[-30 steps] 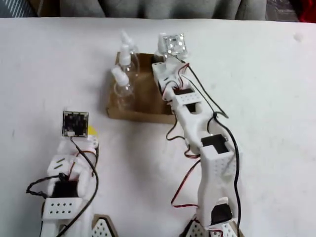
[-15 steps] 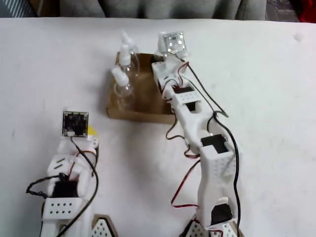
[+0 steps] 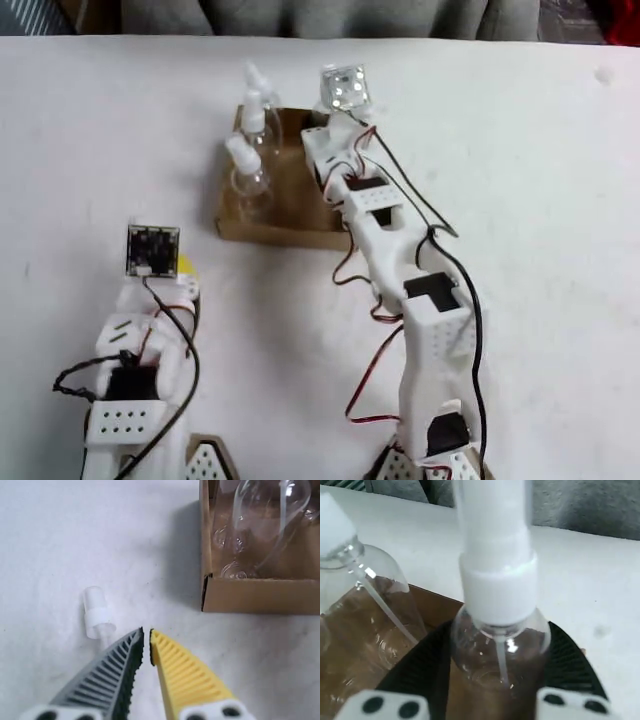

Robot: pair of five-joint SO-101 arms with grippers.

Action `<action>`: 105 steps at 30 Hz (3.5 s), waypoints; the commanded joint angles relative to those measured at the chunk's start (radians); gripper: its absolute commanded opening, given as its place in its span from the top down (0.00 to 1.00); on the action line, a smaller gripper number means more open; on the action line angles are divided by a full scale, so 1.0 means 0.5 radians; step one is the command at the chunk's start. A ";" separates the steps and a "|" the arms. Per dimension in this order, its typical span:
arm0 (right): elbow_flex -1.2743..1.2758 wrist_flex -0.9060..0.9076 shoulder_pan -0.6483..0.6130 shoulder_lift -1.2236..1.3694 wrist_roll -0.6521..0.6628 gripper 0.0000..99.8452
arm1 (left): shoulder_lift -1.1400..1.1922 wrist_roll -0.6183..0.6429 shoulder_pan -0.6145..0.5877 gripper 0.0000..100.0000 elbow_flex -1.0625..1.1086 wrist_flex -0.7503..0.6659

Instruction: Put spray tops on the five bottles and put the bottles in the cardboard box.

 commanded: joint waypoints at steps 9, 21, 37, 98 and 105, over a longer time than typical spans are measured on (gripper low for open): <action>-0.006 0.032 -0.044 -0.005 0.037 0.77 | 0.017 -0.012 0.014 0.98 -0.009 -0.055; -0.009 0.035 -0.044 -0.017 0.037 0.65 | 0.017 -0.012 0.014 0.98 -0.009 -0.055; -0.003 0.044 -0.026 -0.149 0.021 0.64 | 0.017 -0.012 0.014 0.98 -0.009 -0.055; 1.746 1.591 0.456 -3.000 0.052 0.64 | 0.023 -0.012 0.011 0.98 -0.009 -0.058; 1.743 1.892 0.563 -2.720 0.488 0.64 | 0.026 -0.012 0.011 0.98 -0.009 -0.055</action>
